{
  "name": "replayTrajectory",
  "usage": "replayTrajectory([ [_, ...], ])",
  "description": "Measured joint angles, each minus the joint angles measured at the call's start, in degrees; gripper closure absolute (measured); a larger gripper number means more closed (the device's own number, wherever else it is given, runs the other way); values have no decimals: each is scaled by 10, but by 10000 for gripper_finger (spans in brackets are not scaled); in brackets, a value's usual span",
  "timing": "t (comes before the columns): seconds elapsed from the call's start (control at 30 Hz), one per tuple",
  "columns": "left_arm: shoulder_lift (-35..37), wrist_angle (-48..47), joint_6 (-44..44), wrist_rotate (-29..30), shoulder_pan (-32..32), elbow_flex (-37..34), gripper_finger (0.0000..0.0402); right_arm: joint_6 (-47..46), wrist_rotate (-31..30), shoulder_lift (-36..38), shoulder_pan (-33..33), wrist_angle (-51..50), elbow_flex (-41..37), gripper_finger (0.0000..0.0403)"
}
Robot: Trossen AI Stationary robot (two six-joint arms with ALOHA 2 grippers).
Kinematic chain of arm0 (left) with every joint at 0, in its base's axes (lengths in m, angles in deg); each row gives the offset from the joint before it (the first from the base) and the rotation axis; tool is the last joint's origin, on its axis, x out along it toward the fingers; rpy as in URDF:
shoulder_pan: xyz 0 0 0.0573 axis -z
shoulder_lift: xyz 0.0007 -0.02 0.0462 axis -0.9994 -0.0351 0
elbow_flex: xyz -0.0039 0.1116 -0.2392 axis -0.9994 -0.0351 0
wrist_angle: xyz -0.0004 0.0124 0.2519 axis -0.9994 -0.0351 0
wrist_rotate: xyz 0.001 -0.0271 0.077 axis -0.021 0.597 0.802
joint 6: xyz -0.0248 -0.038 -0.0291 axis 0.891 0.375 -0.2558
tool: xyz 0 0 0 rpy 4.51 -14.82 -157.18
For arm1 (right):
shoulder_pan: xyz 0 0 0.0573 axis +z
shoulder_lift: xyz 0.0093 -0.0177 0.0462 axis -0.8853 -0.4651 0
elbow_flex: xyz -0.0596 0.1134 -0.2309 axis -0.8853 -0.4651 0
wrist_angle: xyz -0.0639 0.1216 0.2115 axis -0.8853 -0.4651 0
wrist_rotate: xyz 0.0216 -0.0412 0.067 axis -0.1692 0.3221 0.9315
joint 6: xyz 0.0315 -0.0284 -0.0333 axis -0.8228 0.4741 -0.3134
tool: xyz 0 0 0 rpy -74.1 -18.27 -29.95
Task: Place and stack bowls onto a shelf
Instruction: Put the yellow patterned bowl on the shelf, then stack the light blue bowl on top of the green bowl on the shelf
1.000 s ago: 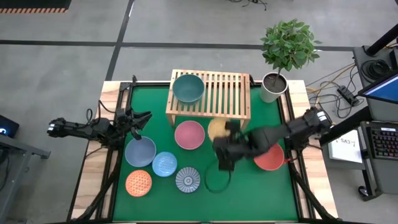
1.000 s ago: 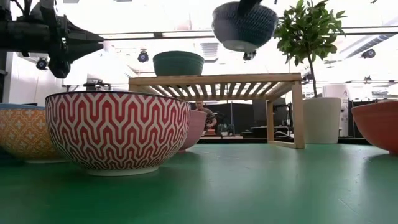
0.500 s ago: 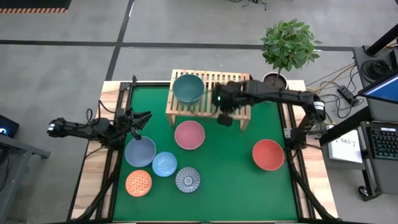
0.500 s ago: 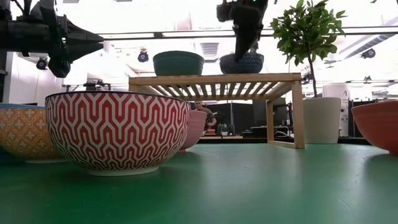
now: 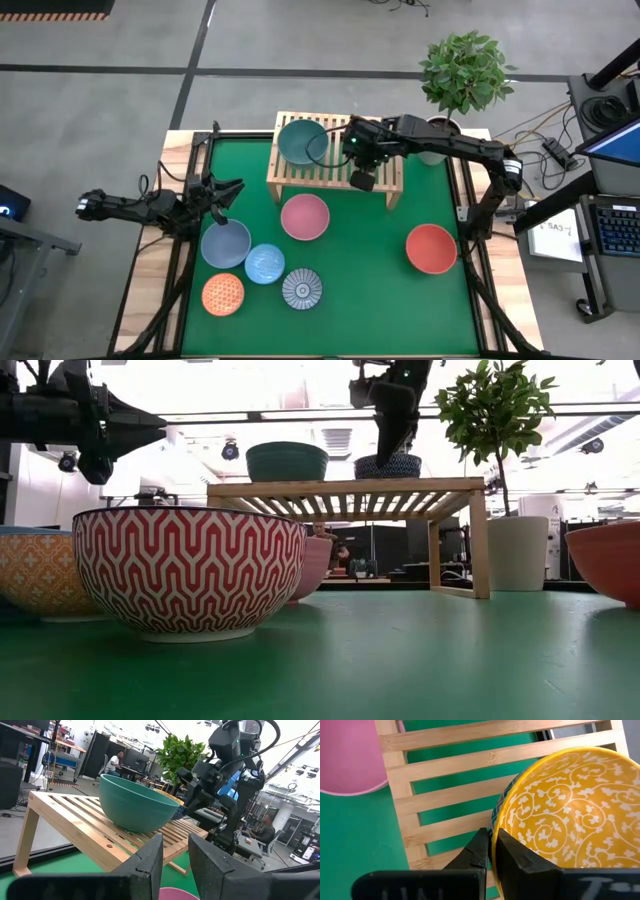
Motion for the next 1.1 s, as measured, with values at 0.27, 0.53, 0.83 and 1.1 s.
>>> replayTrajectory([
  [0.27,0,8,0,0,0,0,326,-1,-5,0,-15,1,0,333],
  [0.53,0,35,25,-6,0,0,326,9,4,49,0,-5,-1,291],
  [0.83,-19,168,47,-211,1,0,326,0,15,234,134,136,-175,318],
  [1.1,-141,394,57,-222,9,4,326,-31,-2,404,273,380,-444,335],
])
